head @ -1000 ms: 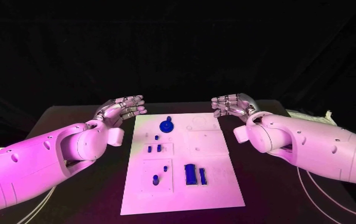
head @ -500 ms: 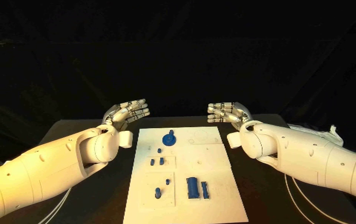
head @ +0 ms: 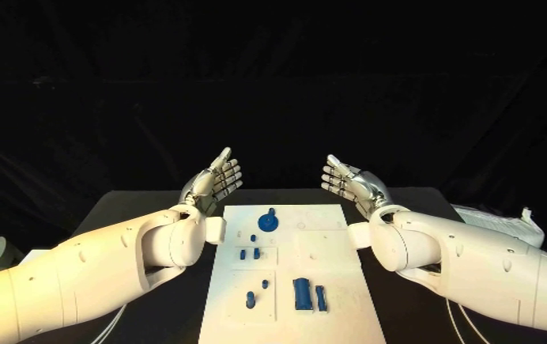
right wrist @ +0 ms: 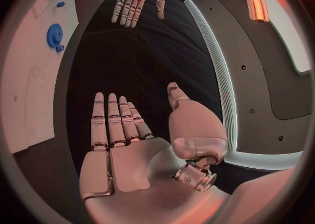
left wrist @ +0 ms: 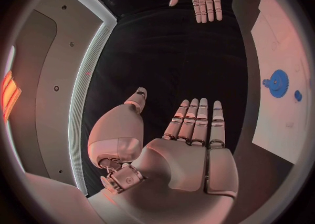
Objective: Assemble the parts on the task board
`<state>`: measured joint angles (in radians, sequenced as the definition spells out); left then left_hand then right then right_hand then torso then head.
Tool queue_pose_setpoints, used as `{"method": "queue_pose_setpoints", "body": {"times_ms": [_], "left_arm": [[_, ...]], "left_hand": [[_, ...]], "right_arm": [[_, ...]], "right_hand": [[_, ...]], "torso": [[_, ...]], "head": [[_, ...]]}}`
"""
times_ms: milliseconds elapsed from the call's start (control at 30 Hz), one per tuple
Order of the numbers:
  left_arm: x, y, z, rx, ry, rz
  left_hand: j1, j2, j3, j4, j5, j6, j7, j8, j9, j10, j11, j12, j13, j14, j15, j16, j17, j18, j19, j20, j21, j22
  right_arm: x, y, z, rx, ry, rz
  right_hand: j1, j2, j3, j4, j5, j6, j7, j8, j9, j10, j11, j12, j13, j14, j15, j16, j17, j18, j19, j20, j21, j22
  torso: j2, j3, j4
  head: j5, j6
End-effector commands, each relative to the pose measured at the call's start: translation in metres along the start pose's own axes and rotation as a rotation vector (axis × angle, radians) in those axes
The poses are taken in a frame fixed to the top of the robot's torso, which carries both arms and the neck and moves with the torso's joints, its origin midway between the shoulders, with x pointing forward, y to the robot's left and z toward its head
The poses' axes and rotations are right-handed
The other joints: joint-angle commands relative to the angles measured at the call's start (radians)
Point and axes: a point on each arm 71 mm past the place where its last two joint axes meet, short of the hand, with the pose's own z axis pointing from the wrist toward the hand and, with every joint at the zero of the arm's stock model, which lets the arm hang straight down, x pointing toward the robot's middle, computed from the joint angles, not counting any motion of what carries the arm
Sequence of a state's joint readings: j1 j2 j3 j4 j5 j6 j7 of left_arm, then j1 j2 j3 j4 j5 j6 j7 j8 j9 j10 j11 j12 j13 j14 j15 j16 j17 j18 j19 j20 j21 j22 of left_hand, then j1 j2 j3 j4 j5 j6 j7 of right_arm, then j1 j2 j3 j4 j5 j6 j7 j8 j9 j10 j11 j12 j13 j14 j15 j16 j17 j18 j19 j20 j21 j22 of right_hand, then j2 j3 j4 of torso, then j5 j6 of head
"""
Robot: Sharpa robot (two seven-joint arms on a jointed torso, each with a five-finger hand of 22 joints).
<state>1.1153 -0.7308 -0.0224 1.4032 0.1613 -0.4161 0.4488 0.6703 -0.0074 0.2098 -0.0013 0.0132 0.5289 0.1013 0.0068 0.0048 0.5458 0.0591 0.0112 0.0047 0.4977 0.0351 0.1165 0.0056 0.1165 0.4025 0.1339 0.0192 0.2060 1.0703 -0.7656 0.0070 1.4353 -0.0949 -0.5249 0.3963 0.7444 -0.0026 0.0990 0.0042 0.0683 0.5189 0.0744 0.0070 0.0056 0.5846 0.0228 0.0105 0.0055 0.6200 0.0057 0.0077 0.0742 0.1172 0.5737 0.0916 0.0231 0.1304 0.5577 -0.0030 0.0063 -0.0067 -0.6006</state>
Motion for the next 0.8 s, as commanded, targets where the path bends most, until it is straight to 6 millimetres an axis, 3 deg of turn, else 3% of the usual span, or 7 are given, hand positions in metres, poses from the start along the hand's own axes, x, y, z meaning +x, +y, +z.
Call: {"method": "queue_pose_setpoints", "body": {"times_ms": [33,167,200,233,267,300,800], "left_arm": [[0.002,0.001,-0.012,0.07,-0.102,0.137],[0.008,0.004,-0.026,0.089,-0.134,0.182],[0.009,0.004,-0.028,0.093,-0.139,0.19],[0.01,0.005,-0.03,0.096,-0.144,0.196],[0.01,0.005,-0.032,0.099,-0.148,0.201],[0.011,0.005,-0.033,0.101,-0.151,0.205],[0.012,0.005,-0.036,0.105,-0.157,0.213]], "left_hand": [[-0.214,0.007,-0.067,0.001,-0.013,-0.169,-0.101,-0.007,-0.005,-0.174,-0.059,-0.011,-0.005,-0.159,-0.035,-0.036,-0.006,-0.035,-0.128,-0.043,-0.019,-0.066],[-0.286,0.007,-0.09,0.001,-0.013,-0.226,-0.101,-0.007,-0.005,-0.233,-0.059,-0.011,-0.005,-0.213,-0.035,-0.116,-0.006,-0.046,-0.172,-0.057,-0.019,-0.088],[-0.303,0.007,-0.095,0.001,-0.013,-0.239,-0.101,-0.007,-0.005,-0.247,-0.059,-0.011,-0.005,-0.225,-0.035,-0.116,-0.006,-0.046,-0.182,-0.061,-0.019,-0.093],[-0.317,0.007,-0.1,0.001,-0.013,-0.251,-0.101,-0.007,-0.005,-0.258,-0.059,-0.011,-0.005,-0.236,-0.035,-0.116,-0.006,-0.046,-0.19,-0.063,-0.019,-0.098],[-0.327,0.007,-0.102,0.001,-0.013,-0.257,-0.101,-0.007,-0.005,-0.266,-0.059,-0.011,-0.005,-0.243,-0.035,-0.116,-0.006,-0.046,-0.196,-0.134,-0.019,-0.1],[-0.342,0.007,-0.107,0.001,-0.013,-0.269,-0.101,-0.007,-0.005,-0.278,-0.059,-0.011,-0.005,-0.254,-0.035,-0.116,-0.006,-0.117,-0.205,-0.134,-0.019,-0.105],[-0.494,0.007,-0.21,0.001,-0.013,-0.39,-0.101,-0.007,-0.005,-0.403,-0.059,-0.011,-0.005,-0.367,-0.035,-0.116,-0.006,-0.117,-0.295,-0.134,-0.019,-0.206]], "right_arm": [[0.005,0.003,-0.011,-0.043,-0.123,0.002],[0.017,0.004,-0.021,-0.045,-0.139,0.011],[0.018,0.004,-0.023,-0.045,-0.141,0.012],[0.019,0.005,-0.024,-0.045,-0.143,0.013],[0.02,0.005,-0.024,-0.045,-0.144,0.013],[0.02,0.005,-0.025,-0.045,-0.144,0.014],[0.02,0.005,-0.025,-0.045,-0.145,0.014]], "right_hand": [[-0.237,0.003,-0.099,-0.004,-0.068,-0.165,-0.074,-0.007,-0.006,-0.186,-0.023,-0.011,-0.006,-0.198,-0.006,-0.008,-0.074,-0.04,-0.182,-0.092,-0.023,-0.042],[-0.319,0.003,-0.099,-0.004,-0.068,-0.222,-0.074,-0.007,-0.006,-0.251,-0.023,-0.011,-0.006,-0.266,-0.006,-0.008,-0.074,-0.042,-0.246,-0.092,-0.023,-0.056],[-0.337,0.003,-0.099,-0.004,-0.068,-0.235,-0.074,-0.007,-0.006,-0.265,-0.023,-0.011,-0.006,-0.281,-0.006,-0.008,-0.074,-0.117,-0.26,-0.092,-0.023,-0.059],[-0.347,0.003,-0.099,-0.004,-0.068,-0.242,-0.074,-0.007,-0.006,-0.273,-0.023,-0.011,-0.006,-0.289,-0.006,-0.008,-0.074,-0.117,-0.268,-0.092,-0.023,-0.13],[-0.363,0.003,-0.099,-0.004,-0.068,-0.253,-0.074,-0.007,-0.006,-0.285,-0.023,-0.011,-0.006,-0.302,-0.006,-0.008,-0.074,-0.117,-0.28,-0.092,-0.023,-0.13],[-0.379,0.003,-0.099,-0.004,-0.068,-0.265,-0.074,-0.007,-0.006,-0.298,-0.023,-0.011,-0.006,-0.316,-0.006,-0.008,-0.074,-0.117,-0.292,-0.092,-0.023,-0.13],[-0.549,0.003,-0.099,-0.004,-0.068,-0.383,-0.074,-0.007,-0.006,-0.432,-0.023,-0.011,-0.006,-0.458,-0.006,-0.008,-0.074,-0.117,-0.424,-0.092,-0.023,-0.13]], "torso": [[-0.013,0.003,-0.0063],[-0.013,0.003,-0.0063],[-0.013,0.003,-0.0063],[-0.013,0.003,-0.0063],[-0.013,0.003,-0.0063],[-0.013,0.003,-0.0063],[-0.013,0.003,-0.0063]], "head": [[0.007,0.001],[0.007,0.001],[0.007,0.001],[0.007,0.001],[0.007,0.001],[0.007,0.001],[0.007,0.001]]}}
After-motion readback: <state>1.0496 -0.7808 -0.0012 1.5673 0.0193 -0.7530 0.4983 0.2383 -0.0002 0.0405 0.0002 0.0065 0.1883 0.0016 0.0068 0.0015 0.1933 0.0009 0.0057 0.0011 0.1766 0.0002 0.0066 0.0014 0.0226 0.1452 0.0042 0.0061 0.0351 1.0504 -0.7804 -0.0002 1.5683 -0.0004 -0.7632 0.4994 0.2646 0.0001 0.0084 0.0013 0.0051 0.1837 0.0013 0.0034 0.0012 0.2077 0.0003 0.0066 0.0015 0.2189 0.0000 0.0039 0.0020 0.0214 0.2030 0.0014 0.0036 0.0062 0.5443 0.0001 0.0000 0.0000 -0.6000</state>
